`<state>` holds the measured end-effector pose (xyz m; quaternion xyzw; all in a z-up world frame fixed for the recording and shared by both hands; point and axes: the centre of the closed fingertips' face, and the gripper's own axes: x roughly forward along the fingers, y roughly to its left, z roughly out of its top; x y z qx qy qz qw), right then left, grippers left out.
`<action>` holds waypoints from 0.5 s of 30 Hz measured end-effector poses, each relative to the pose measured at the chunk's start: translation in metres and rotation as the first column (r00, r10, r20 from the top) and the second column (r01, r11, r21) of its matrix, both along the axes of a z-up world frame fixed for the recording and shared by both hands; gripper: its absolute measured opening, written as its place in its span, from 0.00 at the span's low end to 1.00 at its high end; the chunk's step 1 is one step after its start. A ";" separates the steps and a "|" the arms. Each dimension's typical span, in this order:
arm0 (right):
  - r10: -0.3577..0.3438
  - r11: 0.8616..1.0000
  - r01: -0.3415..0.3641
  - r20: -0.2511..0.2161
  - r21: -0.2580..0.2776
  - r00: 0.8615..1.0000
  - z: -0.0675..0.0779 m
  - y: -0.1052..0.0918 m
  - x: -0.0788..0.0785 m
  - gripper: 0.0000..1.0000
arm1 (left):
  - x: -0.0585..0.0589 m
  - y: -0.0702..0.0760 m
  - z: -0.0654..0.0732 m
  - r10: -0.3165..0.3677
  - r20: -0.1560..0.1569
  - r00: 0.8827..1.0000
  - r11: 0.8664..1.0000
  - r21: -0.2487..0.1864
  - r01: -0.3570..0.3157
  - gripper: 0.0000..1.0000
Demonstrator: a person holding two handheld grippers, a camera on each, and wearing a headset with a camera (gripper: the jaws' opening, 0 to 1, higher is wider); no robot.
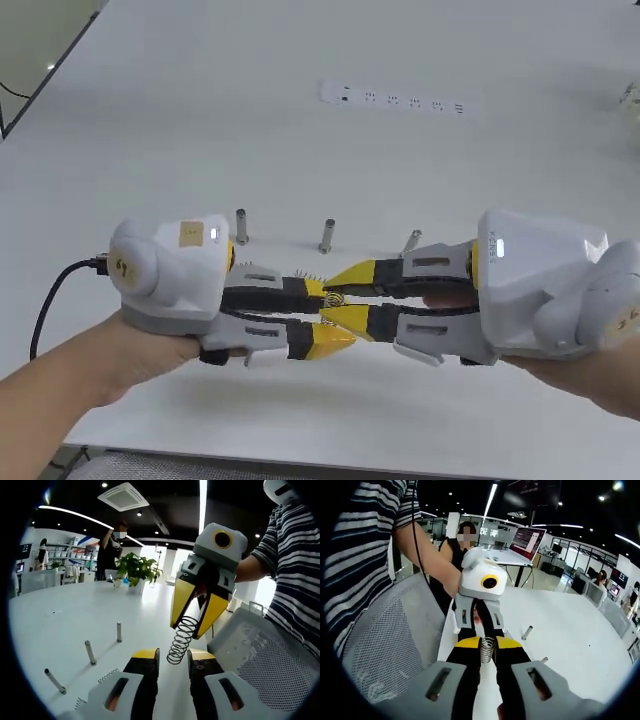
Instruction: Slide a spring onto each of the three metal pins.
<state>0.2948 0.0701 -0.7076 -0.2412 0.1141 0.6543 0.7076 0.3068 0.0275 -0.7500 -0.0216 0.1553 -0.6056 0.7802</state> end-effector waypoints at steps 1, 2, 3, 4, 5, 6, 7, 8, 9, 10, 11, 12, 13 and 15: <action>0.000 1.000 0.000 0.001 -0.001 1.000 0.000 0.000 0.000 0.11 | 0.000 0.001 0.000 0.006 0.000 1.000 1.000 -0.001 -0.006 0.22; 0.000 1.000 0.000 0.002 -0.002 1.000 0.000 0.000 0.000 0.11 | 0.001 0.002 0.000 0.018 -0.001 1.000 1.000 -0.002 -0.018 0.24; 0.000 1.000 0.000 0.003 -0.002 1.000 0.000 0.000 0.000 0.11 | 0.003 0.003 -0.001 0.029 0.001 1.000 1.000 0.001 -0.029 0.27; -0.003 1.000 0.003 0.004 -0.003 1.000 0.000 0.000 0.001 0.11 | 0.004 0.005 -0.001 0.040 0.004 0.999 0.999 0.005 -0.040 0.29; -0.004 1.000 0.004 0.006 -0.003 1.000 0.000 0.000 0.001 0.11 | 0.004 0.006 -0.002 0.044 0.001 0.999 0.999 0.004 -0.044 0.30; -0.006 1.000 0.006 0.005 -0.001 1.000 0.000 0.000 0.001 0.11 | 0.004 0.008 -0.002 0.051 -0.001 0.999 0.999 0.006 -0.051 0.31; -0.008 1.000 0.008 0.005 -0.001 1.000 0.000 0.000 0.002 0.11 | 0.005 0.010 -0.002 0.059 0.002 0.998 0.998 0.008 -0.059 0.32; -0.009 1.000 0.009 0.005 -0.001 1.000 0.000 0.000 0.002 0.11 | 0.006 0.011 -0.003 0.062 0.003 0.998 0.998 0.009 -0.062 0.33; -0.010 1.000 0.010 0.007 -0.002 1.000 0.000 -0.001 0.003 0.11 | 0.007 0.012 -0.003 0.071 0.001 0.997 0.997 0.008 -0.071 0.35; -0.013 1.000 0.013 0.006 -0.002 1.000 0.000 -0.001 0.004 0.11 | 0.008 0.014 -0.003 0.080 0.004 0.997 0.997 0.010 -0.081 0.37; -0.014 1.000 0.014 0.006 -0.001 1.000 0.000 -0.001 0.004 0.11 | 0.009 0.015 -0.003 0.086 0.006 0.996 0.996 0.011 -0.086 0.39; -0.015 1.000 0.015 0.006 -0.001 1.000 0.000 -0.001 0.004 0.11 | 0.010 0.016 -0.003 0.092 0.007 0.996 0.996 0.013 -0.092 0.41; -0.017 1.000 0.017 0.005 -0.001 1.000 0.000 -0.001 0.005 0.11 | 0.011 0.018 -0.003 0.098 0.009 0.995 0.995 0.014 -0.098 0.43; -0.018 1.000 0.018 0.006 -0.002 1.000 0.000 -0.001 0.005 0.11 | 0.012 0.021 -0.003 0.107 0.013 0.994 0.994 0.023 -0.107 0.46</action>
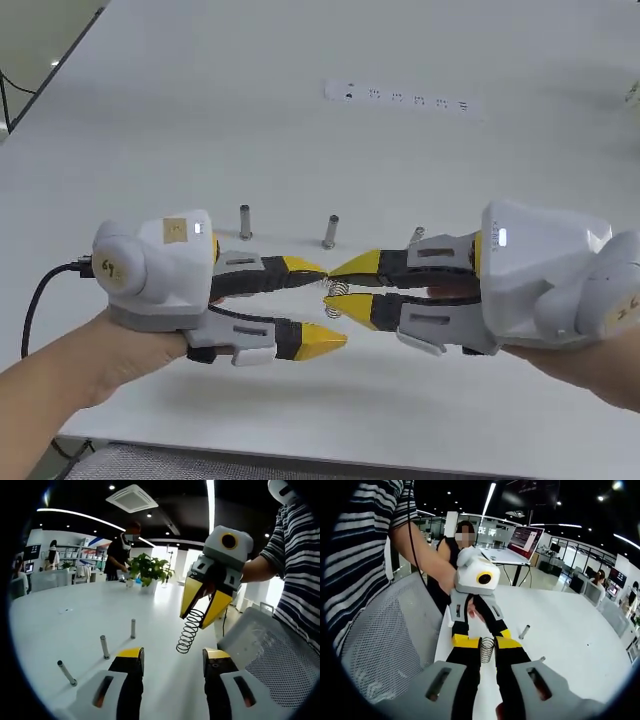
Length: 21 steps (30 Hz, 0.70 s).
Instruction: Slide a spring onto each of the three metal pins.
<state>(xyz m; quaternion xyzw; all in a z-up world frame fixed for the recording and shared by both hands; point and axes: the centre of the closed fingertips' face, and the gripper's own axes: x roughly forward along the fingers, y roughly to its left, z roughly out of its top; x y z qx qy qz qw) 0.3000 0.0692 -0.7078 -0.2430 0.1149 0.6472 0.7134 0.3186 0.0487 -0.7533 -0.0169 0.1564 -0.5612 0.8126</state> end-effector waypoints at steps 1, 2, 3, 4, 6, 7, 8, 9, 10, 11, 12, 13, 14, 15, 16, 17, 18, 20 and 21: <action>-0.002 1.000 0.002 0.002 0.001 1.000 0.000 0.000 0.001 0.11 | 0.000 0.002 0.000 0.004 0.000 1.000 1.000 0.004 -0.004 0.48; -0.003 1.000 0.003 0.001 0.001 1.000 0.000 0.000 0.001 0.11 | 0.001 0.005 -0.002 0.010 0.000 1.000 1.000 0.010 -0.010 0.50; -0.007 1.000 0.007 0.001 0.002 1.000 0.000 -0.001 0.002 0.11 | 0.001 0.007 -0.002 0.016 0.002 1.000 1.000 0.014 -0.016 0.51; -0.010 1.000 0.010 0.002 0.003 1.000 0.000 -0.001 0.003 0.11 | 0.002 0.009 -0.003 0.021 0.003 1.000 1.000 0.016 -0.021 0.52; -0.016 1.000 0.016 0.003 0.005 1.000 0.000 -0.001 0.005 0.11 | 0.005 0.014 -0.004 0.043 0.002 0.999 0.999 0.019 -0.043 0.56; -0.020 1.000 0.020 0.002 0.007 1.000 0.000 -0.001 0.006 0.11 | 0.006 0.017 -0.004 0.054 0.000 0.999 0.998 0.021 -0.054 0.57; -0.022 1.000 0.022 0.005 0.006 1.000 0.001 -0.001 0.007 0.11 | 0.008 0.019 -0.004 0.063 -0.005 0.998 0.998 0.022 -0.063 0.59; -0.023 1.000 0.023 0.009 0.006 1.000 0.001 -0.001 0.008 0.11 | 0.009 0.022 -0.003 0.076 -0.003 0.997 0.997 0.024 -0.076 0.62; -0.024 1.000 0.024 0.010 0.007 1.000 0.001 -0.001 0.009 0.11 | 0.010 0.024 -0.002 0.081 0.006 0.997 0.996 0.025 -0.082 0.63; -0.026 1.000 0.026 0.010 0.008 1.000 0.001 -0.001 0.010 0.11 | 0.011 0.027 -0.002 0.092 0.006 0.996 0.995 0.030 -0.092 0.65; -0.028 1.000 0.028 0.009 0.010 1.000 0.001 -0.001 0.010 0.11 | 0.012 0.030 -0.002 0.099 0.009 0.995 0.995 0.032 -0.099 0.66; -0.029 1.000 0.029 0.008 0.010 1.000 0.001 -0.001 0.010 0.11 | 0.012 0.032 -0.003 0.104 0.010 0.995 0.994 0.034 -0.104 0.67; -0.032 0.999 0.032 0.010 0.010 0.999 0.001 -0.001 0.011 0.11 | 0.012 0.035 -0.004 0.112 0.002 0.994 0.993 0.035 -0.112 0.68; -0.034 0.999 0.034 0.010 0.010 0.999 0.001 -0.001 0.012 0.11 | 0.012 0.037 -0.005 0.118 0.002 0.993 0.992 0.040 -0.118 0.69; -0.037 0.999 0.037 0.010 0.011 0.999 0.001 -0.002 0.013 0.11 | 0.013 0.040 -0.007 0.130 0.023 0.991 0.990 0.060 -0.131 0.72; -0.040 0.999 0.040 0.011 0.011 0.999 0.001 -0.002 0.014 0.11 | 0.013 0.042 -0.008 0.135 0.025 0.991 0.988 0.069 -0.136 0.75; -0.043 0.999 0.042 0.014 0.009 0.999 0.000 -0.003 0.015 0.11 | 0.013 0.043 -0.009 0.139 0.023 0.990 0.988 0.069 -0.140 0.76; -0.046 0.999 0.046 0.017 0.009 0.999 0.000 -0.003 0.016 0.11 | 0.013 0.046 -0.010 0.155 0.022 0.988 0.986 0.064 -0.156 0.80; -0.049 0.999 0.048 0.018 0.008 0.999 0.000 -0.004 0.017 0.11 | 0.014 0.048 -0.010 0.160 0.021 0.987 0.985 0.064 -0.161 0.81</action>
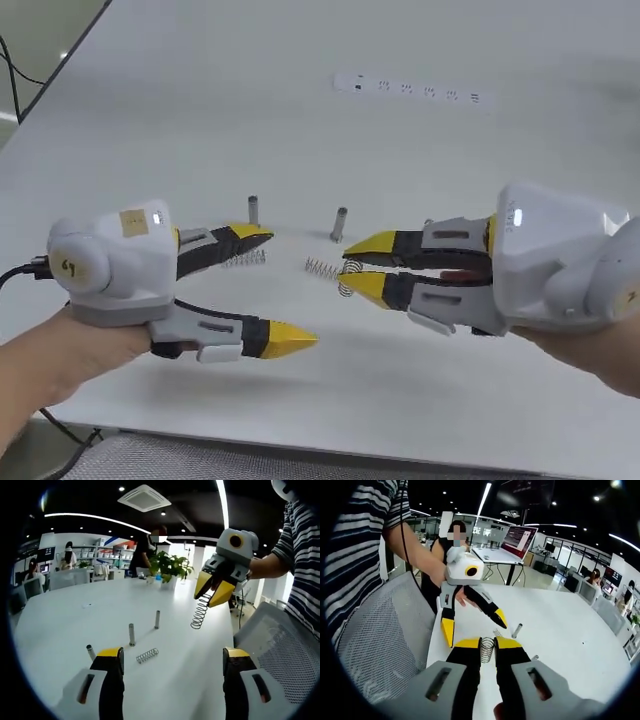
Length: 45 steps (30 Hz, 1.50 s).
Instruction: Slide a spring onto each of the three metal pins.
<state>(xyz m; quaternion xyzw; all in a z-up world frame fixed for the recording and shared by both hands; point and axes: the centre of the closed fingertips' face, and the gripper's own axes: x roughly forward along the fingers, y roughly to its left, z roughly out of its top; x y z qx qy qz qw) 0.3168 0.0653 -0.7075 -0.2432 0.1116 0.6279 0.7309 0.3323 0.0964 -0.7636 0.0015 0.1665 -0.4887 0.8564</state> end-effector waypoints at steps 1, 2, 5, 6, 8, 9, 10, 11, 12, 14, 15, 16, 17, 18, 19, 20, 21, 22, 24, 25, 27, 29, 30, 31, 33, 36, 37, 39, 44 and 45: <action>-0.002 1.000 0.002 -0.001 0.000 1.000 0.000 0.000 0.000 0.11 | 0.001 0.001 -0.001 0.006 0.002 1.000 1.000 0.004 -0.006 0.82; -0.008 1.000 0.008 0.001 -0.001 1.000 0.000 -0.001 0.002 0.11 | 0.001 0.004 -0.002 0.014 0.005 1.000 1.000 0.014 -0.014 0.84; -0.020 1.000 0.020 0.003 -0.001 1.000 0.000 -0.003 0.005 0.11 | 0.002 0.009 -0.002 0.029 0.012 1.000 0.999 0.019 -0.029 0.89; -0.024 1.000 0.024 0.004 -0.002 1.000 0.000 -0.004 0.006 0.11 | 0.003 0.012 -0.001 0.037 0.017 0.999 0.999 0.019 -0.038 0.92; -0.035 0.999 0.035 0.006 -0.004 0.999 -0.001 -0.006 0.009 0.11 | 0.005 0.018 -0.001 0.057 0.025 0.998 0.998 0.023 -0.058 0.96; -0.039 0.999 0.039 0.005 -0.004 0.999 -0.001 -0.007 0.009 0.11 | 0.006 0.021 -0.001 0.069 0.029 0.997 0.997 0.027 -0.070 0.97; -0.044 0.999 0.044 0.004 -0.005 0.999 -0.002 -0.008 0.010 0.11 | 0.005 0.024 -0.002 0.068 0.028 0.997 0.997 0.030 -0.069 0.97; -0.047 0.999 0.047 0.006 -0.006 0.999 -0.002 -0.009 0.011 0.11 | 0.006 0.027 -0.002 0.071 0.028 0.997 0.997 0.030 -0.071 0.97; -0.051 0.999 0.051 0.006 -0.006 0.999 -0.002 -0.010 0.011 0.11 | 0.005 0.030 -0.003 0.077 0.027 0.997 0.996 0.034 -0.078 0.97; -0.059 0.998 0.059 0.005 -0.007 0.998 -0.003 -0.012 0.012 0.11 | 0.005 0.035 -0.004 0.082 0.025 0.996 0.996 0.039 -0.083 0.97; -0.066 0.998 0.066 0.007 -0.008 0.998 -0.003 -0.014 0.013 0.11 | 0.005 0.037 -0.004 0.085 0.023 0.996 0.996 0.039 -0.086 0.97; -0.070 0.997 0.070 0.005 -0.009 0.998 -0.004 -0.015 0.014 0.11 | 0.005 0.039 -0.004 0.090 0.023 0.996 0.995 0.037 -0.090 0.97; -0.074 0.997 0.074 0.004 -0.010 0.997 -0.004 -0.016 0.014 0.11 | 0.004 0.042 -0.003 0.094 0.021 0.995 0.995 0.035 -0.095 0.97; -0.080 0.997 0.080 0.006 -0.011 0.997 -0.004 -0.017 0.015 0.11 | 0.004 0.044 -0.003 0.097 0.019 0.995 0.995 0.035 -0.097 0.97; -0.086 0.996 0.087 0.007 -0.012 0.996 -0.005 -0.019 0.017 0.11 | 0.003 0.046 -0.002 0.104 0.024 0.994 0.994 0.032 -0.105 0.97; -0.092 0.996 0.092 0.006 -0.011 0.996 -0.005 -0.021 0.018 0.11 | 0.004 0.048 0.000 0.110 0.024 0.994 0.993 0.027 -0.111 0.97; -0.102 0.995 0.102 0.005 -0.011 0.995 -0.006 -0.023 0.019 0.11 | 0.004 0.050 0.002 0.118 0.027 0.993 0.993 0.021 -0.119 0.97; -0.107 0.994 0.107 0.004 -0.012 0.994 -0.007 -0.024 0.020 0.11 | 0.004 0.052 0.004 0.125 0.033 0.992 0.992 0.018 -0.126 0.97; -0.120 0.993 0.120 0.005 -0.015 0.993 -0.008 -0.028 0.023 0.11 | 0.004 0.055 0.007 0.131 0.039 0.991 0.991 0.013 -0.132 0.97; -0.126 0.992 0.126 0.005 -0.016 0.992 -0.009 -0.029 0.024 0.11 | 0.004 0.057 0.008 0.135 0.044 0.990 0.991 0.012 -0.135 0.97; -0.137 0.990 0.137 0.005 -0.020 0.991 -0.010 -0.033 0.026 0.11 | 0.004 0.061 0.008 0.142 0.044 0.989 0.990 0.009 -0.143 0.97; -0.149 0.988 0.149 0.006 -0.025 0.989 -0.012 -0.037 0.029 0.11 | 0.004 0.066 0.007 0.154 0.042 0.987 0.988 0.010 -0.154 0.97; -0.158 0.987 0.158 0.008 -0.028 0.987 -0.013 -0.039 0.031 0.11 | 0.003 0.068 0.006 0.160 0.039 0.986 0.987 0.010 -0.160 0.97; -0.166 0.986 0.166 0.011 -0.031 0.986 -0.014 -0.042 0.033 0.11 | 0.003 0.069 0.006 0.166 0.038 0.985 0.986 0.008 -0.166 0.97; -0.183 0.983 0.184 0.013 -0.031 0.983 -0.014 -0.046 0.038 0.11 | 0.004 0.072 0.007 0.180 0.037 0.983 0.984 -0.001 -0.180 0.97; -0.207 0.978 0.207 0.020 -0.033 0.978 -0.013 -0.053 0.046 0.11 | 0.004 0.073 0.008 0.189 0.037 0.981 0.982 -0.006 -0.189 0.97; -0.210 0.977 0.211 0.023 -0.035 0.977 -0.013 -0.055 0.048 0.11 | 0.004 0.073 0.008 0.189 0.036 0.981 0.982 -0.006 -0.189 0.97; -0.220 0.975 0.221 0.026 -0.036 0.975 -0.012 -0.058 0.052 0.11 | 0.004 0.073 0.008 0.190 0.036 0.981 0.982 -0.004 -0.190 0.97; -0.258 0.965 0.260 0.041 -0.040 0.965 -0.010 -0.066 0.064 0.11 | 0.004 0.073 0.007 0.193 0.035 0.981 0.981 -0.002 -0.193 0.97; -0.267 0.962 0.269 0.044 -0.041 0.963 -0.011 -0.069 0.067 0.11 | 0.004 0.074 0.007 0.193 0.033 0.981 0.981 -0.002 -0.193 0.97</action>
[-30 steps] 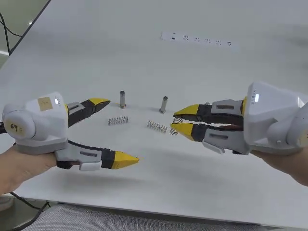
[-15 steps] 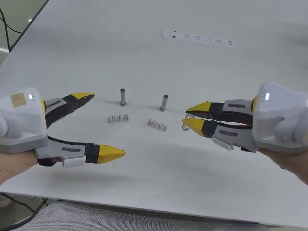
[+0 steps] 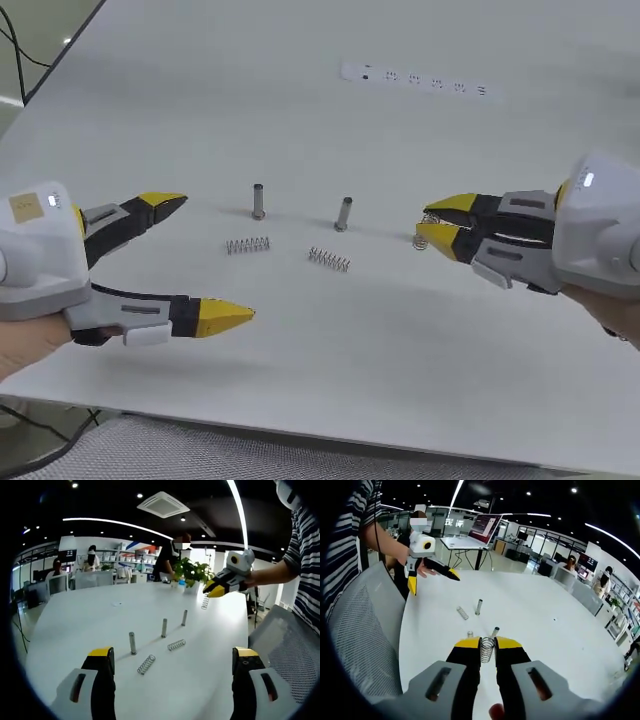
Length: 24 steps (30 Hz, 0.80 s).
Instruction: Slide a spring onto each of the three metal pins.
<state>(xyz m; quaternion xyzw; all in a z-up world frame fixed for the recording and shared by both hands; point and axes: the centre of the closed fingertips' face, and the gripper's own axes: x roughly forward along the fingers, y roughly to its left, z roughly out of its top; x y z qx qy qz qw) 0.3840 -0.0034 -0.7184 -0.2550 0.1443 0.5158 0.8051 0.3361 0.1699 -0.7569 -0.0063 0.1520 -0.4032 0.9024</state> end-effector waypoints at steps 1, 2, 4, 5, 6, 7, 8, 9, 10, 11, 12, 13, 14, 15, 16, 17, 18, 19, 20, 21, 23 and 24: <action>-0.009 1.000 0.009 -0.001 -0.002 1.000 -0.001 -0.002 0.003 0.11 | 0.000 0.000 0.000 0.001 -0.002 1.000 1.000 -0.002 -0.001 0.97; -0.023 1.000 0.023 0.002 -0.006 1.000 -0.002 -0.005 0.007 0.11 | 0.000 0.001 0.000 0.001 -0.002 1.000 1.000 -0.001 -0.001 0.97; -0.043 0.999 0.043 0.000 -0.005 0.999 -0.003 -0.009 0.014 0.11 | -0.001 0.001 -0.001 0.003 -0.004 1.000 1.000 0.002 -0.003 0.97; -0.059 0.998 0.059 -0.001 -0.003 0.998 -0.003 -0.011 0.017 0.11 | -0.001 0.002 -0.001 0.005 -0.004 1.000 1.000 0.002 -0.005 0.97; -0.077 0.997 0.077 -0.005 0.004 0.997 -0.004 -0.014 0.022 0.11 | -0.001 0.002 -0.001 0.007 -0.005 1.000 1.000 0.001 -0.007 0.97; -0.092 0.996 0.092 -0.010 0.012 0.996 -0.004 -0.015 0.026 0.11 | -0.001 0.003 -0.001 0.008 -0.006 1.000 1.000 0.001 -0.008 0.97; -0.112 0.993 0.112 -0.011 0.020 0.994 -0.003 -0.017 0.030 0.11 | -0.001 0.003 -0.001 0.009 -0.009 1.000 1.000 0.002 -0.009 0.97; -0.134 0.991 0.134 -0.012 0.025 0.991 -0.004 -0.020 0.036 0.11 | -0.002 0.003 -0.001 0.011 -0.010 1.000 1.000 0.002 -0.011 0.97; -0.148 0.989 0.148 -0.016 0.026 0.989 -0.004 -0.022 0.040 0.11 | -0.002 0.003 -0.001 0.011 -0.012 1.000 1.000 -0.002 -0.011 0.97; -0.170 0.985 0.171 -0.019 0.032 0.985 -0.005 -0.024 0.045 0.11 | -0.002 0.003 -0.001 0.013 -0.011 1.000 1.000 -0.006 -0.013 0.97; -0.172 0.985 0.172 -0.017 0.032 0.985 -0.005 -0.025 0.046 0.11 | -0.002 0.004 -0.001 0.014 -0.010 1.000 1.000 -0.006 -0.015 0.97; -0.179 0.983 0.180 -0.023 0.035 0.984 -0.006 -0.026 0.050 0.11 | -0.002 0.004 -0.001 0.016 -0.011 1.000 1.000 -0.005 -0.016 0.97; -0.188 0.981 0.189 -0.025 0.036 0.982 -0.007 -0.027 0.052 0.11 | -0.002 0.004 -0.001 0.017 -0.011 1.000 1.000 -0.004 -0.017 0.97; -0.204 0.978 0.205 -0.026 0.037 0.979 -0.009 -0.029 0.056 0.11 | -0.002 0.004 -0.001 0.017 -0.011 1.000 1.000 -0.004 -0.017 0.97; -0.209 0.977 0.211 -0.034 0.038 0.977 -0.010 -0.030 0.058 0.11 | -0.002 0.004 -0.001 0.017 -0.010 1.000 1.000 -0.003 -0.017 0.97; -0.218 0.975 0.219 -0.033 0.039 0.975 -0.012 -0.031 0.060 0.11 | -0.002 0.004 -0.001 0.017 -0.011 1.000 1.000 -0.002 -0.017 0.97; -0.225 0.973 0.227 -0.038 0.039 0.974 -0.013 -0.032 0.062 0.11 | -0.001 0.005 -0.001 0.017 -0.011 1.000 1.000 -0.001 -0.017 0.97; -0.233 0.971 0.235 -0.046 0.045 0.971 -0.013 -0.033 0.064 0.11 | -0.001 0.005 -0.001 0.018 -0.012 1.000 1.000 0.001 -0.018 0.97; -0.237 0.970 0.239 -0.048 0.046 0.970 -0.014 -0.033 0.065 0.11 | -0.001 0.005 -0.001 0.019 -0.012 1.000 1.000 0.001 -0.019 0.97; -0.239 0.970 0.241 -0.049 0.041 0.970 -0.015 -0.034 0.066 0.11 | 0.000 0.005 -0.001 0.021 -0.012 1.000 1.000 0.002 -0.021 0.97; -0.245 0.968 0.248 -0.066 0.046 0.967 -0.018 -0.034 0.067 0.11 | -0.001 0.005 -0.001 0.019 -0.014 1.000 1.000 0.002 -0.019 0.97; -0.250 0.966 0.253 -0.061 0.045 0.966 -0.019 -0.035 0.068 0.11 | -0.001 0.005 -0.002 0.019 -0.014 1.000 1.000 0.002 -0.019 0.97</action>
